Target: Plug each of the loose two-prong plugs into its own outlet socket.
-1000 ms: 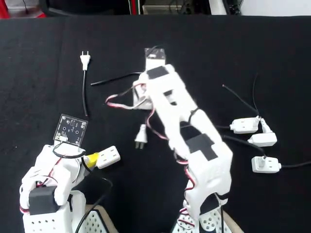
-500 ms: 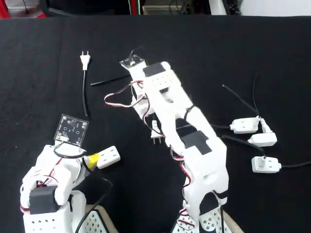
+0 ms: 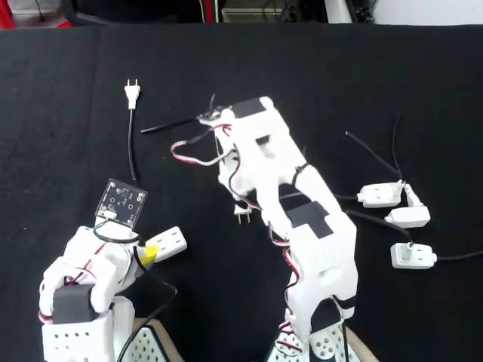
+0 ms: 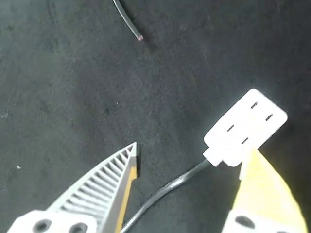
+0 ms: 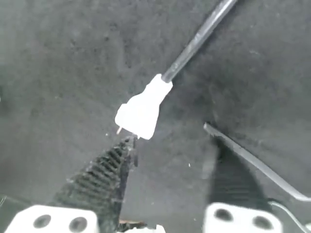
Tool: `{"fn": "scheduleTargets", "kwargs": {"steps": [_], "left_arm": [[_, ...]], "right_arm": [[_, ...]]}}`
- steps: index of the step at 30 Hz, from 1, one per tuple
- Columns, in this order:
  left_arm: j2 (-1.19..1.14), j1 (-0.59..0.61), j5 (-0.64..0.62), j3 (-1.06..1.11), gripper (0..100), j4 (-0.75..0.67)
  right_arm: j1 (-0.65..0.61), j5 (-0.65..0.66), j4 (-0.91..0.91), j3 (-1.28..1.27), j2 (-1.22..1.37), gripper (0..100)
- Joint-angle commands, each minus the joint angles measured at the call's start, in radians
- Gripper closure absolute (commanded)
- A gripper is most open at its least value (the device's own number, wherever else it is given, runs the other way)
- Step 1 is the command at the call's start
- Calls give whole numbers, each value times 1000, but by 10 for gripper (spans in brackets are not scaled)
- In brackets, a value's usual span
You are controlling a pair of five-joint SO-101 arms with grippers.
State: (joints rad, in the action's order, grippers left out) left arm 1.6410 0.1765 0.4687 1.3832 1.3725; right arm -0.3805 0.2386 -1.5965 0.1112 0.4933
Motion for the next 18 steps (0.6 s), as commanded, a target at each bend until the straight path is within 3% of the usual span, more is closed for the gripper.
{"fn": "scheduleTargets", "kwargs": {"steps": [1, 12, 18], "left_arm": [[-8, -5, 14, 19, 667, -21], [-8, 47, 58, 53, 668, -21], [-8, 45, 58, 53, 668, -21]], "right_arm": [[8, -5, 40, -27, -36, 884], [-17, -147, 133, -67, -35, 854], [-38, -152, 149, -97, -35, 854]]}}
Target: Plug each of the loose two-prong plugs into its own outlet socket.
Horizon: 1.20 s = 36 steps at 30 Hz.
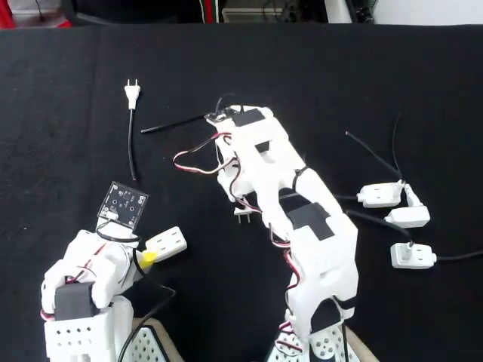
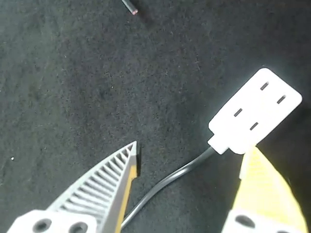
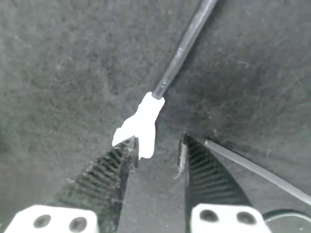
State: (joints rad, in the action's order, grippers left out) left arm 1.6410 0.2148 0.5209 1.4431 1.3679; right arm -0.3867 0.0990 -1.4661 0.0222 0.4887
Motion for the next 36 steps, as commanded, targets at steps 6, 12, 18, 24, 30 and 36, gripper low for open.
{"fn": "scheduleTargets", "kwargs": {"steps": [6, 12, 18, 24, 30, 36], "left_arm": [[-8, 8, 6, -7, 668, -17], [-8, 8, 6, -5, 668, -17], [-8, 8, 6, -5, 668, -17], [-8, 8, 6, -5, 668, -17], [-8, 7, 6, 5, 668, -26], [-8, 8, 6, 5, 668, -26]], "right_arm": [[-115, -63, 14, 19, 68, 854], [-132, -101, -48, 119, 182, 854], [-129, -95, -91, 154, 197, 883], [-133, -61, -180, 217, 202, 868], [-133, -60, -255, 318, 251, 811], [-100, -55, -298, 466, 325, 800]]}}
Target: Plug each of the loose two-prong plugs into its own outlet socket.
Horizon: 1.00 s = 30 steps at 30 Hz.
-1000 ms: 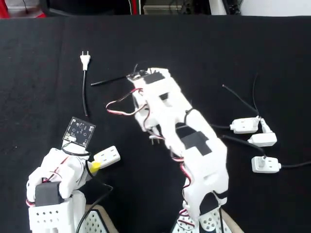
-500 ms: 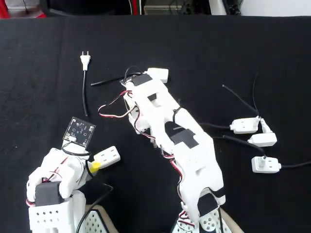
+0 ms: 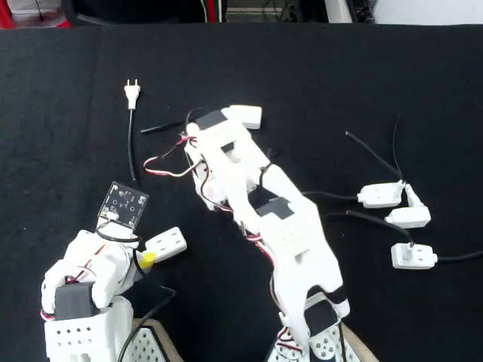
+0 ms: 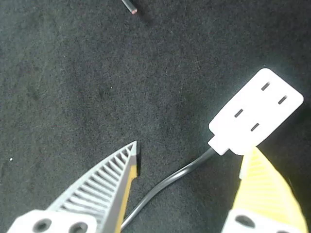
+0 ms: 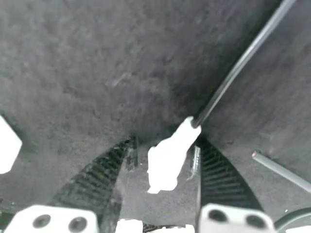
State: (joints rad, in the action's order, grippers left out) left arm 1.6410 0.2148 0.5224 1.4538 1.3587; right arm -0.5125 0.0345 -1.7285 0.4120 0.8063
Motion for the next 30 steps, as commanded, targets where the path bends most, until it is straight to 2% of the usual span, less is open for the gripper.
{"fn": "scheduleTargets", "kwargs": {"steps": [1, 13, 20, 30], "left_arm": [[-8, 8, 5, -4, 668, -18], [-8, 7, 35, 10, 668, -20], [-8, 7, 37, 10, 668, -20], [-8, 8, 38, 10, 668, -20]], "right_arm": [[29, 9, -37, 91, 10, 800], [84, 44, -38, 85, -35, 801], [78, 48, -35, 1, -113, 801], [64, 49, -32, 54, -15, 802]]}}
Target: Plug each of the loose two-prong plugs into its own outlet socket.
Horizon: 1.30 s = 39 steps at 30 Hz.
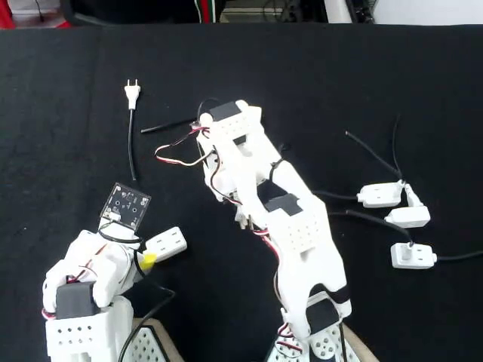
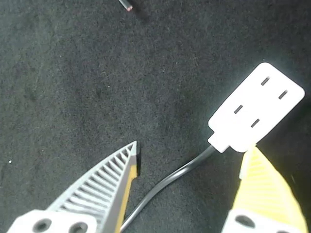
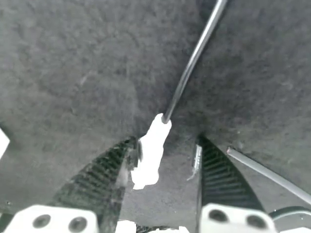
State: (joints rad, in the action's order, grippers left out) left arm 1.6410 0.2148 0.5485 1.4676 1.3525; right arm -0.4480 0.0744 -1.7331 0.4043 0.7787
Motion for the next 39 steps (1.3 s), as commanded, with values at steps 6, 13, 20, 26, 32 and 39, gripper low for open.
{"fn": "scheduleTargets", "kwargs": {"steps": [6, 13, 20, 26, 32, 39], "left_arm": [[-8, 8, 12, -4, 668, -14], [-8, 7, 12, -4, 668, -14], [-8, 7, 12, -2, 668, -14], [-8, 4, 12, 5, 668, -15], [-8, 4, 14, 13, 668, -31], [-8, 4, 11, 13, 668, -34]], "right_arm": [[-35, 8, -31, 116, 70, 894], [-31, 9, -31, 122, 70, 913], [-29, 20, -31, 137, 70, 943], [-29, -25, -32, 142, 65, 949], [-29, -23, -32, 82, -53, 982], [-31, -18, -3, -94, -288, 983]]}}
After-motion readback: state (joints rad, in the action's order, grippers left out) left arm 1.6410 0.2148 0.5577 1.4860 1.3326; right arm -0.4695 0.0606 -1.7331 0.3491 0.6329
